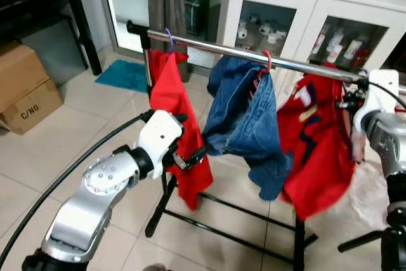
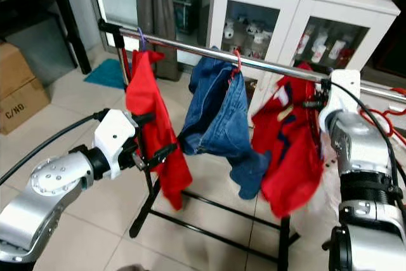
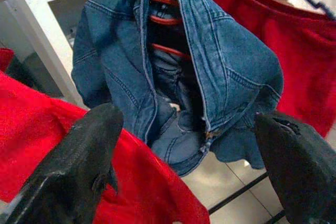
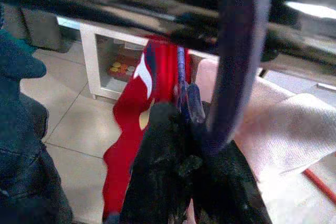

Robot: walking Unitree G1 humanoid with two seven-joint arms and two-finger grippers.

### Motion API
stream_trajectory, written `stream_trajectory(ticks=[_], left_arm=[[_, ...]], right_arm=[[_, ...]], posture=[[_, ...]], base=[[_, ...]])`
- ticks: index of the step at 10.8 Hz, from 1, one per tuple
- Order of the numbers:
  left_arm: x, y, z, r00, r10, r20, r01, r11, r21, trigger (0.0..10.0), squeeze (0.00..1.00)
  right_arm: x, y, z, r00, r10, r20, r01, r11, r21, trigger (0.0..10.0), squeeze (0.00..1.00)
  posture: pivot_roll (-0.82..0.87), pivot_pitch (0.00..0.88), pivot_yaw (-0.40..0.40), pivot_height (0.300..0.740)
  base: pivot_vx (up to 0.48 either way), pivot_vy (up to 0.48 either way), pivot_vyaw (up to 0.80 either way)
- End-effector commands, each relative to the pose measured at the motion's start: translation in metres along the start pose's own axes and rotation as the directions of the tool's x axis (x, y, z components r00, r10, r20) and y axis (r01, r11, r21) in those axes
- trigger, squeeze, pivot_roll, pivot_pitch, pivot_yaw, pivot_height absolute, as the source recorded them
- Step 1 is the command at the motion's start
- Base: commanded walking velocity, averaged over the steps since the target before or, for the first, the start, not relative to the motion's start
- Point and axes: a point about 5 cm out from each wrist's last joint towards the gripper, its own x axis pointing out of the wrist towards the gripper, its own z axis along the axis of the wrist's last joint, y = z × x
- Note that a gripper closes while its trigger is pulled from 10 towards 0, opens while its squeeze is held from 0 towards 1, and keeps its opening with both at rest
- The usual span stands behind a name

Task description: Hang hanger

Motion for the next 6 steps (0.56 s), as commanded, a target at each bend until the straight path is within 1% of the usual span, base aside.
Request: stream_trajectory(ticks=[1,2,3,4,5,6], left_arm=[[-0.001,-0.004,0.003,1.0,-0.019,0.007,0.019,1.0,0.007,10.0,0.96],[-0.002,-0.004,0.003,1.0,-0.018,0.009,0.018,1.0,0.005,10.0,0.96],[-0.004,-0.002,0.003,1.0,-0.011,0.01,0.011,1.0,0.001,10.0,0.96],[-0.006,0.001,0.003,1.0,0.001,0.006,-0.001,1.0,0.002,10.0,0.96],[-0.007,0.004,0.003,1.0,0.012,0.002,-0.012,1.0,0.005,10.0,0.97],[-0.008,0.007,0.002,1.0,0.023,-0.004,-0.023,1.0,0.009,10.0,0.98]], right_arm=[[0.0,-0.004,-0.003,1.0,0.003,-0.016,-0.003,1.0,0.009,10.0,0.48],[-0.005,-0.005,-0.003,1.0,0.023,0.001,-0.023,1.0,0.015,10.0,1.0],[-0.011,-0.006,-0.002,0.998,0.058,0.024,-0.058,0.998,0.005,10.0,1.0],[-0.024,-0.008,0.004,0.99,0.121,0.074,-0.119,0.993,-0.025,10.0,1.0],[-0.041,-0.008,0.014,0.971,0.201,0.129,-0.191,0.978,-0.082,10.0,1.0],[-0.058,-0.008,0.023,0.946,0.284,0.158,-0.265,0.955,-0.133,10.0,1.0]], posture=[[0.14,0.0,-0.051,0.74],[0.14,0.0,-0.053,0.74],[0.14,0.0,-0.051,0.74],[0.14,0.0,-0.045,0.74],[0.14,0.0,-0.039,0.74],[0.13,0.0,-0.028,0.74]], base=[[0.0,0.0,0.0],[0.0,0.0,0.0],[0.0,0.0,0.0],[0.0,0.0,0.0],[0.0,0.0,0.0],[0.0,0.0,0.0]])
